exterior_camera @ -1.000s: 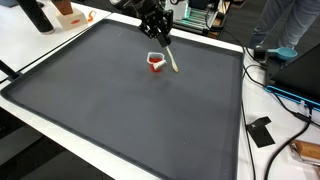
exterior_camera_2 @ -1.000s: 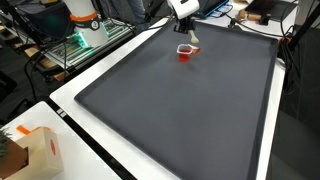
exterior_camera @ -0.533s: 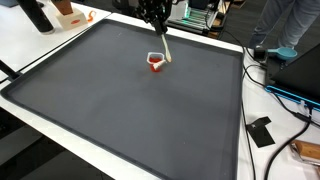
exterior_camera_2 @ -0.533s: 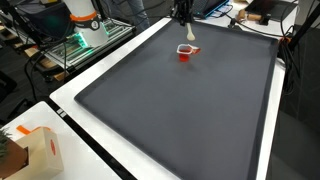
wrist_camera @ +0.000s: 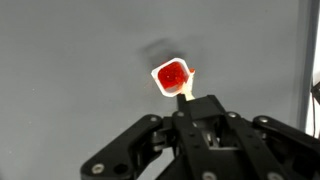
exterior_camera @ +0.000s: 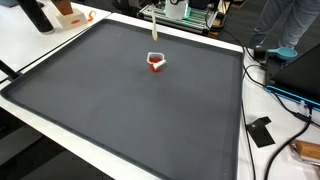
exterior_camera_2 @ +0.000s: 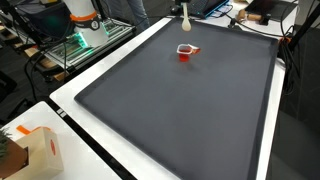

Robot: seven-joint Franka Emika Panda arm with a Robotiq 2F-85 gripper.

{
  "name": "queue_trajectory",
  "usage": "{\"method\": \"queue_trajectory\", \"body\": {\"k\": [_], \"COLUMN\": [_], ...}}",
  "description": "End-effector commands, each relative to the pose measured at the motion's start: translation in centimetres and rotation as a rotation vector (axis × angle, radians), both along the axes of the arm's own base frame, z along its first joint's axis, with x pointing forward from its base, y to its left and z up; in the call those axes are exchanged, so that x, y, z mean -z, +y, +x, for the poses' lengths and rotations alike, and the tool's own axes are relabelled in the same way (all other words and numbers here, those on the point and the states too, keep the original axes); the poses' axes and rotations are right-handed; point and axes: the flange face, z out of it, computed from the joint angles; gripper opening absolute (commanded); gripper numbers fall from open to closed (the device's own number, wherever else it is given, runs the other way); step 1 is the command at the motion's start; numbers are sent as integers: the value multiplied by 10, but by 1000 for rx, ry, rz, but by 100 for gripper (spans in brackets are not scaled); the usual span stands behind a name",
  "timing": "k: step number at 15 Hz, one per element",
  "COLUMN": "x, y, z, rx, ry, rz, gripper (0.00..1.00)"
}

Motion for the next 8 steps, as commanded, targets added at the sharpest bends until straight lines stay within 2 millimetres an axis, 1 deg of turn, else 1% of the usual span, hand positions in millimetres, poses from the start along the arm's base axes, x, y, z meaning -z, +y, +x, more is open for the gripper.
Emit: {"method": "queue_trajectory", "body": {"k": [1,2,3,4,8], "x": [-21,-25,-18,-22,-19], "y": [4,5,3,4,3], "z": [-6,-6,-2,-2,-1], "rx": [26,27,14,14,14], "ry": [20,22,8,4,8], "rz": [-76,-87,-49,-50,-50], "gripper": [6,6,6,24,24]}}
